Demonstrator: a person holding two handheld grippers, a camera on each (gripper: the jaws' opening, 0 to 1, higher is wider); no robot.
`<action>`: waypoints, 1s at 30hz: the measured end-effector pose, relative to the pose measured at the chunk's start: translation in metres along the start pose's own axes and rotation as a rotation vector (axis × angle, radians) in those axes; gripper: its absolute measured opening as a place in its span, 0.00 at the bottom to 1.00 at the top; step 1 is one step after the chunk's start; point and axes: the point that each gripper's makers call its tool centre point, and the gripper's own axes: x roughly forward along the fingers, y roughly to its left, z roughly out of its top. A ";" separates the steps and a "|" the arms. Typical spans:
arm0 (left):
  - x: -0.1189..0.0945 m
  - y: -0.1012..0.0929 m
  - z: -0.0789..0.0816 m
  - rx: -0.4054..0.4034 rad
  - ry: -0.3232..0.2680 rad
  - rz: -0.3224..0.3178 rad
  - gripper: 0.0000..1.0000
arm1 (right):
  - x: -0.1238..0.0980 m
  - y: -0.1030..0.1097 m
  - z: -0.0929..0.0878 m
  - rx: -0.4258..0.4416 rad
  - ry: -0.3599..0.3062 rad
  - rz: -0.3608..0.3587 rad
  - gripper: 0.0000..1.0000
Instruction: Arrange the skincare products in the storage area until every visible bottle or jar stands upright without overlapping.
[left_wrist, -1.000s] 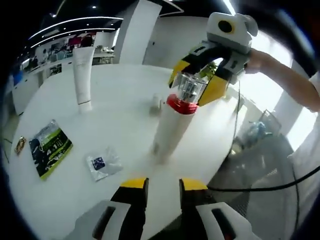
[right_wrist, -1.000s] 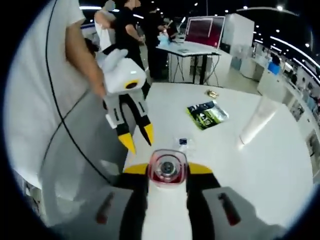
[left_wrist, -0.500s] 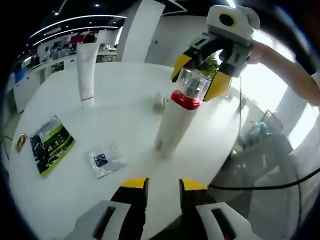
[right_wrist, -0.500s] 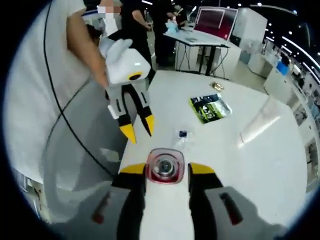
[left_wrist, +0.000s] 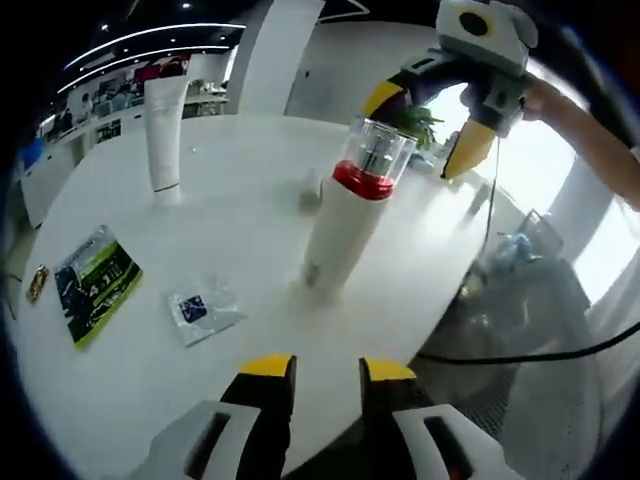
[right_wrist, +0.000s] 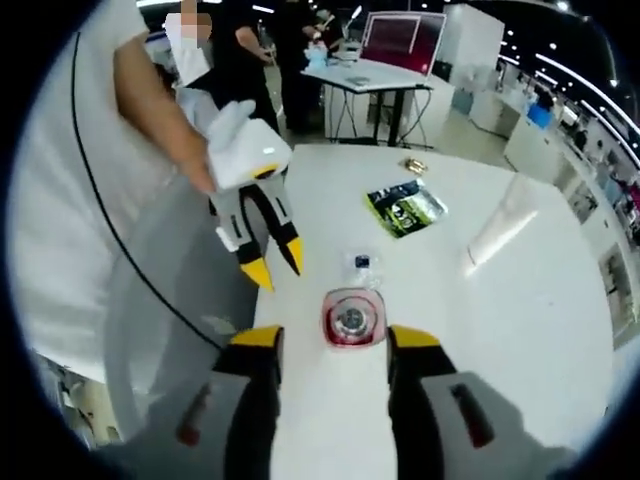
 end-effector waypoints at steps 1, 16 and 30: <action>0.001 -0.001 0.000 -0.002 0.000 -0.005 0.26 | -0.001 -0.001 -0.001 0.007 0.009 -0.011 0.43; -0.002 -0.008 0.010 -0.096 -0.066 -0.092 0.27 | -0.011 -0.009 0.013 0.050 0.144 -0.038 0.44; -0.002 -0.012 0.021 -0.147 -0.137 -0.134 0.38 | 0.009 -0.009 0.005 0.065 0.302 -0.012 0.43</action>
